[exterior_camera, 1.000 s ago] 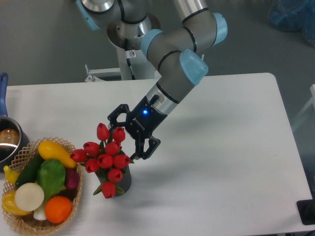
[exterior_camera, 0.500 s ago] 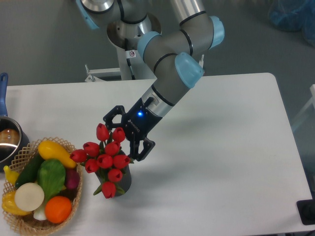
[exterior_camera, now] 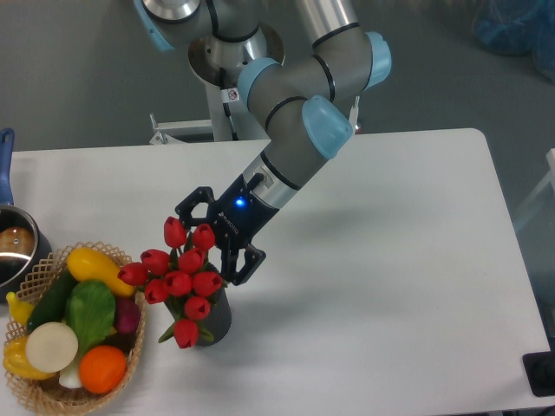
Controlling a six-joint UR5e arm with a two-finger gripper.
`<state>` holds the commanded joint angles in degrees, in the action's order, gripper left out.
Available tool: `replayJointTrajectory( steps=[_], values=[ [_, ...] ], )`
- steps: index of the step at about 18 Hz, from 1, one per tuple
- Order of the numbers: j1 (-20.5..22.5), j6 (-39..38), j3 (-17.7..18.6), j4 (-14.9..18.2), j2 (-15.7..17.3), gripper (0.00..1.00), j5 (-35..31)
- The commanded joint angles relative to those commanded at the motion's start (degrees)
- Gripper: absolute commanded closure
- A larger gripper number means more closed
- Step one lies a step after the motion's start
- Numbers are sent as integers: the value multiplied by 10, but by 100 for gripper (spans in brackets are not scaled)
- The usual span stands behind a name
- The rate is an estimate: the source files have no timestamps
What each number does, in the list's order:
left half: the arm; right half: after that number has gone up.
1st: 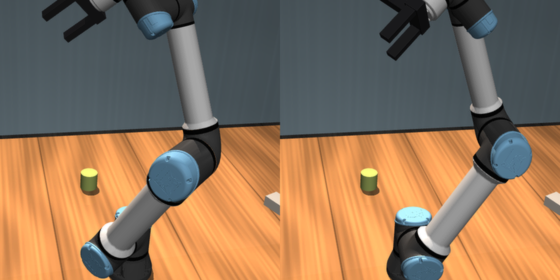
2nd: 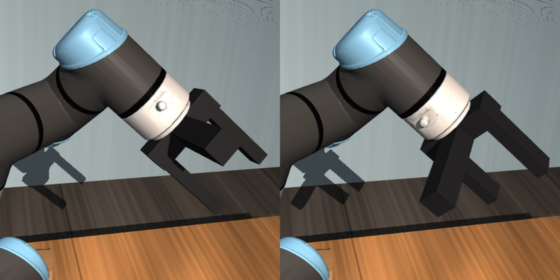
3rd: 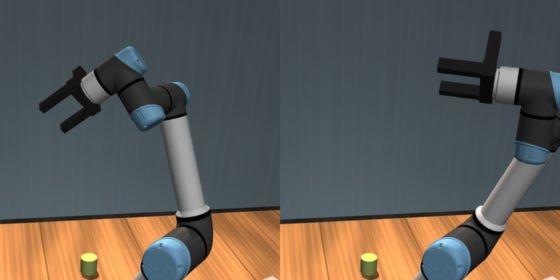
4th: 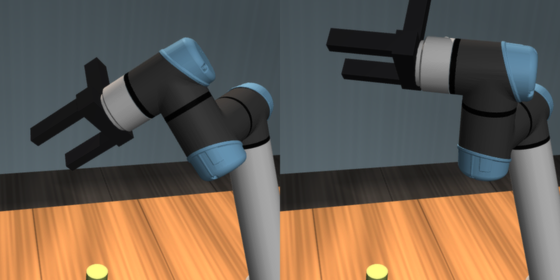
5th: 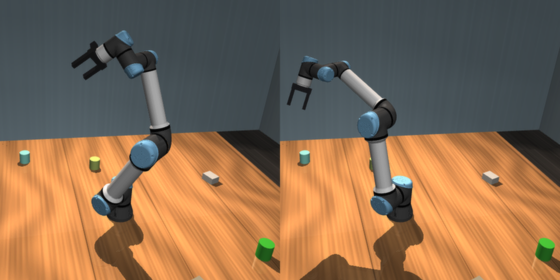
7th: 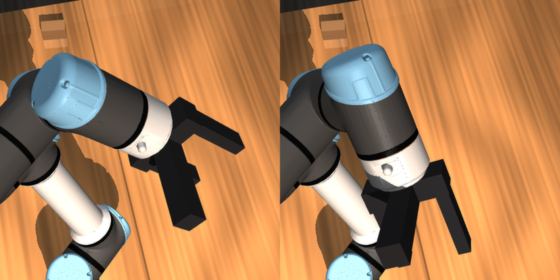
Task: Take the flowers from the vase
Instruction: 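Position the gripper fingers around the tulip stems below the blooms, then close the gripper on the tulip stems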
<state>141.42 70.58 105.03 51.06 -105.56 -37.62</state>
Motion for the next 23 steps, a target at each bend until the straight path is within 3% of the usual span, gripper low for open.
replayJointTrajectory(
  steps=[8, 13, 23],
  values=[
    [7, 4, -25, 1, 0, 0, -6],
    [5, 18, -40, 0, -22, 0, -9],
    [2, 11, -39, 1, -27, 0, -8]
  ],
)
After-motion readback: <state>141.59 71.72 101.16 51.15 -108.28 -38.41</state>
